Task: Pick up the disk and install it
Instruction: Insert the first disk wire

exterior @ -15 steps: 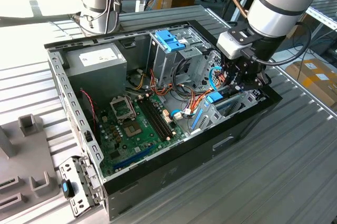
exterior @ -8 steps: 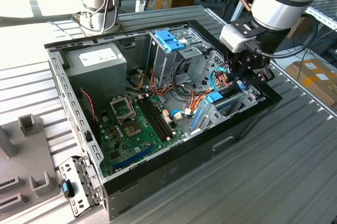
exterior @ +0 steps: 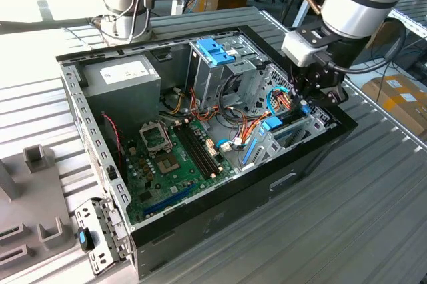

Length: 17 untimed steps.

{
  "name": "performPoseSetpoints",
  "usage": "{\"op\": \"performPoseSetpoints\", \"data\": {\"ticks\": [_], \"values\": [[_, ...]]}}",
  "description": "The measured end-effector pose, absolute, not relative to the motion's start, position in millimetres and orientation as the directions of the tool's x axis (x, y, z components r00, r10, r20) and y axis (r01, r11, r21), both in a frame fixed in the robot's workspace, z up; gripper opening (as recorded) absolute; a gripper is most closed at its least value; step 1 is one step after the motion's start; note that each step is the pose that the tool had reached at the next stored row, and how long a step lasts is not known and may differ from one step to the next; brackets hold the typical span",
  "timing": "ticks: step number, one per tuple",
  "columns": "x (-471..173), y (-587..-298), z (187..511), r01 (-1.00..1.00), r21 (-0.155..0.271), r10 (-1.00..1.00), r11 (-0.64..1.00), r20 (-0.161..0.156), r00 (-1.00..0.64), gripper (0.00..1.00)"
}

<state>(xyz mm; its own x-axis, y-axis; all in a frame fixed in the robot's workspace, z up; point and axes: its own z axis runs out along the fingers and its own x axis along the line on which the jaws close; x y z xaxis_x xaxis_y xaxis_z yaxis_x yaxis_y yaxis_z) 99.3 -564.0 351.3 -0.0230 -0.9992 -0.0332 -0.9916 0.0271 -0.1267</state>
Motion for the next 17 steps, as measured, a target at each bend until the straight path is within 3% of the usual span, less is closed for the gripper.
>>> {"op": "performPoseSetpoints", "data": {"ticks": [2, 7, 10, 11, 15, 17], "values": [[105, -564, 350, -0.997, -0.076, -1.000, 0.025, -0.012, -0.024, 0.11], [116, -563, 350, -0.999, -0.040, -1.000, 0.025, -0.016, -0.025, 0.11], [118, -564, 349, -0.999, 0.047, -1.000, 0.025, -0.016, -0.026, 0.11], [119, -564, 349, -0.998, 0.056, -0.999, 0.025, -0.023, -0.026, 0.11], [121, -564, 349, -0.998, 0.067, -0.994, 0.020, -0.104, -0.027, 0.11], [128, -564, 349, -0.997, 0.071, -0.994, 0.020, -0.105, -0.027, 0.11]]}}
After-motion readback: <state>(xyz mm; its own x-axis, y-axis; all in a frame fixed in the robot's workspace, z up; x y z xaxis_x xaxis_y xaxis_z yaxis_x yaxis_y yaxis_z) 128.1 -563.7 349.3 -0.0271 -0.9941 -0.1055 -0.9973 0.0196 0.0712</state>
